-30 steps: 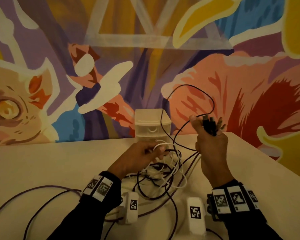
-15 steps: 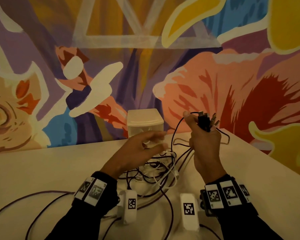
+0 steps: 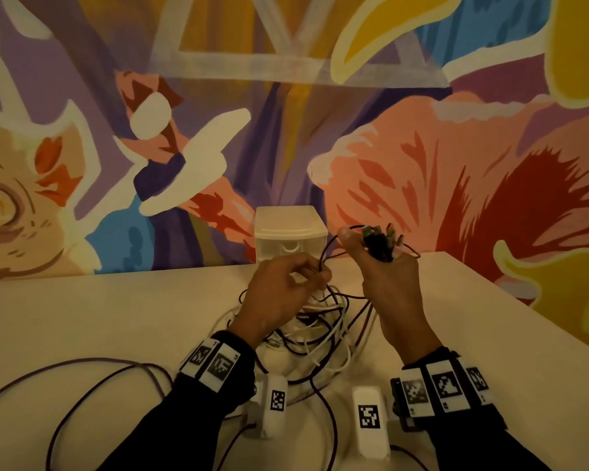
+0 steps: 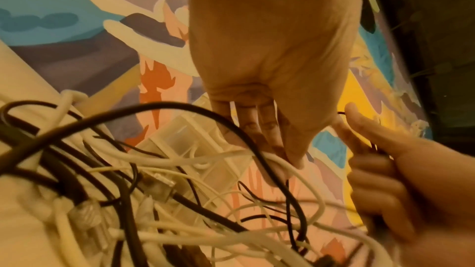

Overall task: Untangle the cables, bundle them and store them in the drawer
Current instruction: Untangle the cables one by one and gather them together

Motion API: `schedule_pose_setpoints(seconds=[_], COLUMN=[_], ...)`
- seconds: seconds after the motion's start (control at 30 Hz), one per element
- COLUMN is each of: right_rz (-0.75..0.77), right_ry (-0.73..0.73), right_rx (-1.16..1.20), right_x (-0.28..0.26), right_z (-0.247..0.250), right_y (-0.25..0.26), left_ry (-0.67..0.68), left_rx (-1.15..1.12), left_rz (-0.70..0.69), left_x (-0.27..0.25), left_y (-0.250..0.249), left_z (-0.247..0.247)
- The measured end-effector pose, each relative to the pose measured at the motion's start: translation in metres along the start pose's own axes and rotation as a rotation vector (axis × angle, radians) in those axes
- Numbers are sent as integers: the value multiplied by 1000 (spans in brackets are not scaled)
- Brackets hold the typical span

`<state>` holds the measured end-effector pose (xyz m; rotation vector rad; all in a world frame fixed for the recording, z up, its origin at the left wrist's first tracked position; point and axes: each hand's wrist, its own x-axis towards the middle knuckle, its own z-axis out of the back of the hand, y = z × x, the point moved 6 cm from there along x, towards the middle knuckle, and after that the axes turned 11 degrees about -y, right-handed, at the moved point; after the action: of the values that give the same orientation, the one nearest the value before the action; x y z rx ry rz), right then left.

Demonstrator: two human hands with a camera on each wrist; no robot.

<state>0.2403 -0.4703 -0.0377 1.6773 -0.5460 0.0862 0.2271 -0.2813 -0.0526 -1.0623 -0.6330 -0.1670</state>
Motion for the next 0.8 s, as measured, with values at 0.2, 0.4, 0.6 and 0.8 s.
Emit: schedule_pose_setpoints(seconds=[0.2,0.4,0.6,0.8], right_rz=[354,139,97,-184], right_ry=[385,515,496,315], right_rx=[-797,-1012,-739,-16], right_x=[-9,-3,-8,9], right_z=[-28,-16,-17,14], right_y=[-38,-75,-34,-5], left_ry=[-177,-565,-507,-438], left_rx=[-69,82,196,168], left_rz=[83,-20,-19,31], left_x=[17,25,34,28], left_y=[13,4,0,9], left_z=[48,109,138,146])
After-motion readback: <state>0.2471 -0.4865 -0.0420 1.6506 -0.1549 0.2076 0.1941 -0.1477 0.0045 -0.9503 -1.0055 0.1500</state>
